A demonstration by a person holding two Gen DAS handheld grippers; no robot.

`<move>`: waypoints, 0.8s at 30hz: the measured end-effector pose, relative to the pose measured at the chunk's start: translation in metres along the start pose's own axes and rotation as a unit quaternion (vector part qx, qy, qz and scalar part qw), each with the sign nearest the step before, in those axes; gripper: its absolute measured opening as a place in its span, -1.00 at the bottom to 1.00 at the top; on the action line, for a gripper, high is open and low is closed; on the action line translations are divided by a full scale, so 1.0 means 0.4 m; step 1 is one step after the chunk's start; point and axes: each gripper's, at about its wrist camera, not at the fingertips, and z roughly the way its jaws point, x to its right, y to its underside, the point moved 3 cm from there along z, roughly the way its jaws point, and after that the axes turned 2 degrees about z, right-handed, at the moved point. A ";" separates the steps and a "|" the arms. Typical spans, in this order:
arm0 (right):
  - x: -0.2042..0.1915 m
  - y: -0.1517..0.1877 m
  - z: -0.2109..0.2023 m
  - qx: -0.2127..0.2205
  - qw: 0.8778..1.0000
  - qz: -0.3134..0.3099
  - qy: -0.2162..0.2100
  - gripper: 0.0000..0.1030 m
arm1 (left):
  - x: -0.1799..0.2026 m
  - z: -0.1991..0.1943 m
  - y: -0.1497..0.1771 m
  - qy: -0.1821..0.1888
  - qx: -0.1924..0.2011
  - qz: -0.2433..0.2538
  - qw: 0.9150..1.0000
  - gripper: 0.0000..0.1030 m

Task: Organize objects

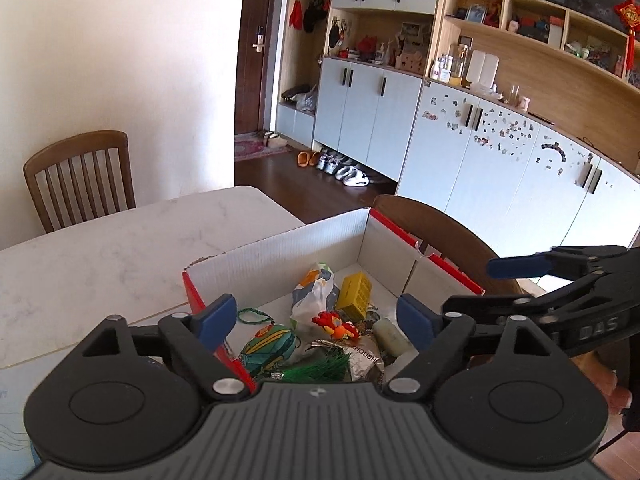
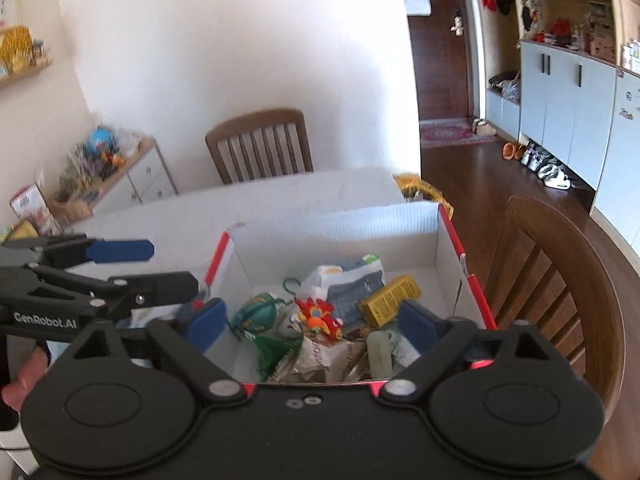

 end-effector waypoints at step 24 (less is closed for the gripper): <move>-0.116 0.085 -0.124 0.082 0.996 0.017 0.040 0.98 | -0.026 -0.120 0.080 0.026 0.042 -0.007 0.999 1.00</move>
